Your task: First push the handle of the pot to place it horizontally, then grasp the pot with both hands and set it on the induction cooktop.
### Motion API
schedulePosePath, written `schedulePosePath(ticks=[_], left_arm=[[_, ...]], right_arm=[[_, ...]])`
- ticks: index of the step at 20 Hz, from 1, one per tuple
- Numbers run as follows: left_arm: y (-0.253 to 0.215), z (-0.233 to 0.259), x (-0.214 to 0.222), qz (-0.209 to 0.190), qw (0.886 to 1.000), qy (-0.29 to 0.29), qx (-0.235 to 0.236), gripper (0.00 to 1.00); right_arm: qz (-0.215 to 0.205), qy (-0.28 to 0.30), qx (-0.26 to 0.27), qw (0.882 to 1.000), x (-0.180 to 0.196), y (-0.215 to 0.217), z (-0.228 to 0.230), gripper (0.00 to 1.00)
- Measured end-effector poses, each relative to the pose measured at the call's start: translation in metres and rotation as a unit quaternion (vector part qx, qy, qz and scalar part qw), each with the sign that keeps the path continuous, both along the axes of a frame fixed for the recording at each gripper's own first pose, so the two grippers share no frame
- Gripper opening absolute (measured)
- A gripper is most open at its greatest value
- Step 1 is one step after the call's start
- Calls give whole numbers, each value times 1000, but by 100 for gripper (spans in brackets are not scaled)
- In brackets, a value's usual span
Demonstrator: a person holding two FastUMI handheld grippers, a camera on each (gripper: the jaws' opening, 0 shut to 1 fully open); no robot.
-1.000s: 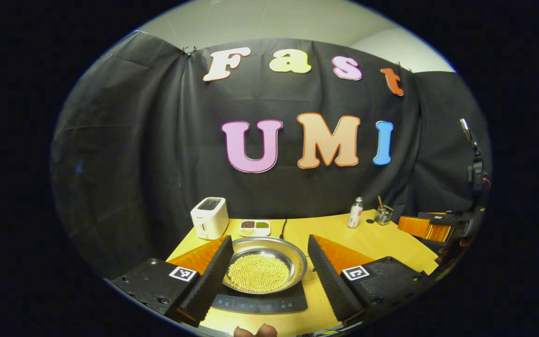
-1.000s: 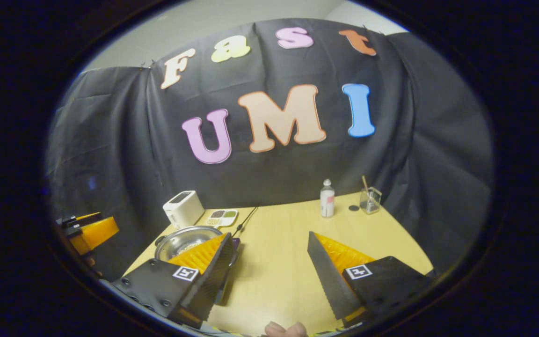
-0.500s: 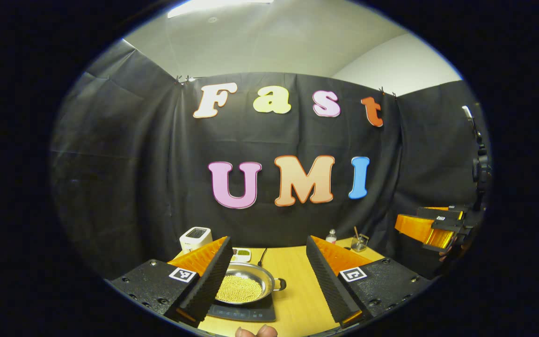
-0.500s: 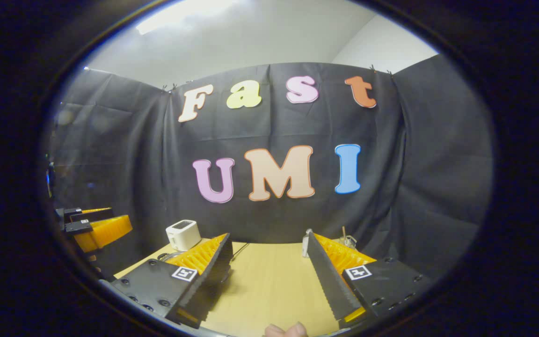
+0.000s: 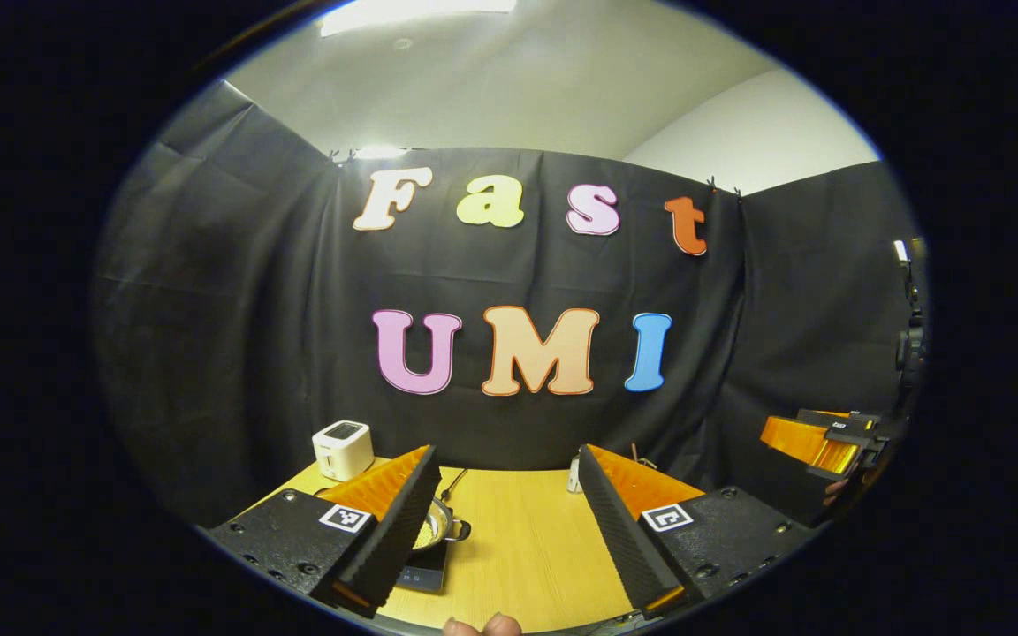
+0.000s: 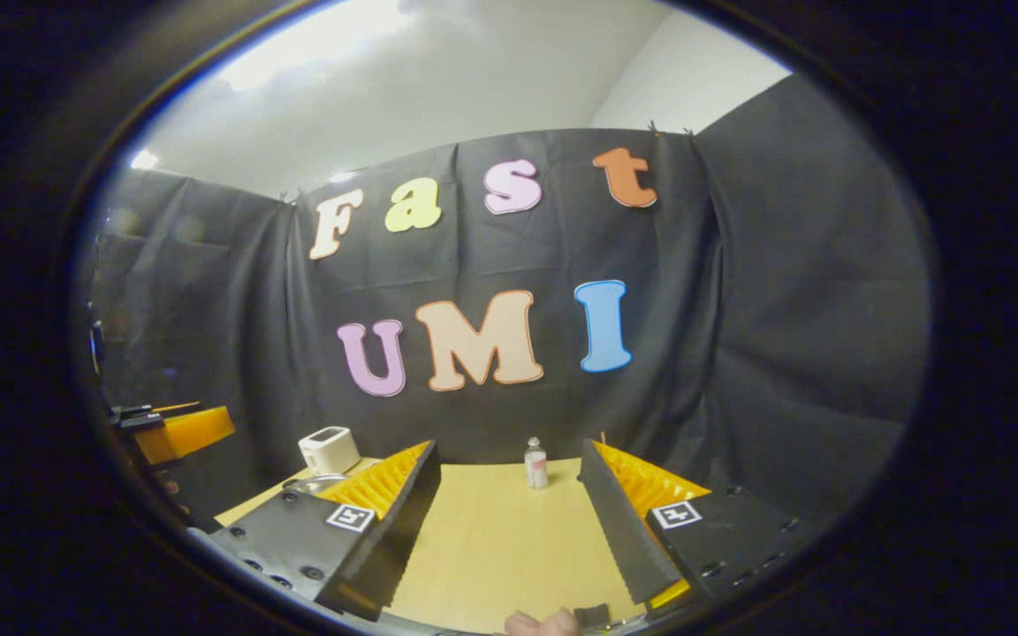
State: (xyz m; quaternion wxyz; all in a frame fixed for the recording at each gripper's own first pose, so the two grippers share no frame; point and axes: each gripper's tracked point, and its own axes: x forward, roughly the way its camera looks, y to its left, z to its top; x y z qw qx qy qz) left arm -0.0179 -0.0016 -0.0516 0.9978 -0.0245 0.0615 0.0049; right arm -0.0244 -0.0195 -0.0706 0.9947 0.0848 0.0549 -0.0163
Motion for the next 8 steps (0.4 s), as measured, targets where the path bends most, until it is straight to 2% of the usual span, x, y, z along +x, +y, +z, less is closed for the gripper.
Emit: schedulePosePath(ticks=[2, 5, 8], left_arm=[[-7, 5, -5, 0, 1000, -2, 8, 93], [-15, 2, -2, -1, 1000, 7, 9, 92], [-25, 6, 4, 1, 1000, 2, 3, 96]], right_arm=[[0, -2, 17, 1000, -3, -8, 4, 93], [3, -13, -5, 1000, -3, -22, 10, 93], [16, -16, -10, 1000, -1, -14, 12, 93]])
